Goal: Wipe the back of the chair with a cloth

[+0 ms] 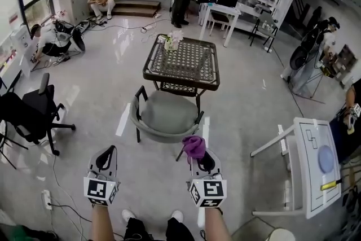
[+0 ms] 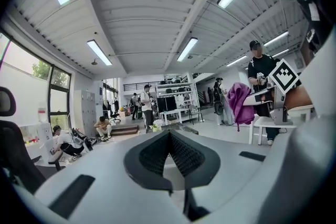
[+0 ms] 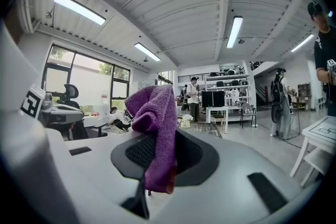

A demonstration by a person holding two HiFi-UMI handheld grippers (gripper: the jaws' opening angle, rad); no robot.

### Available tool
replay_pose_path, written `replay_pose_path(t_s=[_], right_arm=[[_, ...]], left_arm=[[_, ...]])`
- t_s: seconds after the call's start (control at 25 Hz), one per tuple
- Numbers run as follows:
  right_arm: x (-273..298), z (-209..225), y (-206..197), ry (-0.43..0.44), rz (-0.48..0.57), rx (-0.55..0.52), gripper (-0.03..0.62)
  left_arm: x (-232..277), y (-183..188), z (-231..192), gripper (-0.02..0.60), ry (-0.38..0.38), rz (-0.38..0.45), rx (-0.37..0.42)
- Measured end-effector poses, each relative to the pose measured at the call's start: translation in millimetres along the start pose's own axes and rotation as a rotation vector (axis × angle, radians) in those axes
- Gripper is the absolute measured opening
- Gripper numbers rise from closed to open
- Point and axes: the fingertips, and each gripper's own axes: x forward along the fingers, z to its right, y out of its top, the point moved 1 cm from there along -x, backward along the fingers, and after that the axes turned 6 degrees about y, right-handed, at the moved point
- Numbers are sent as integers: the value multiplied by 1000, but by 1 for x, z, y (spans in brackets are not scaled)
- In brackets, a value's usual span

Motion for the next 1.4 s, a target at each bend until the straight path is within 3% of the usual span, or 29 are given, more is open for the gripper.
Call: replay_pose_path(t_s=[0.16, 0.36, 0.48, 1.4], right_arm=[[-9, -12, 15, 39, -19, -56, 92], [-15, -15, 31, 85, -14, -27, 92], [-20, -17, 38, 83, -10, -68, 92], [-40, 14, 61, 13, 31, 4, 89]], left_arm=[[-11, 15, 0, 9, 14, 0, 7], [-20, 27, 2, 9, 27, -9, 20], [-24, 43, 3, 9, 32, 14, 21], [-26, 105, -15, 9, 77, 51, -23]])
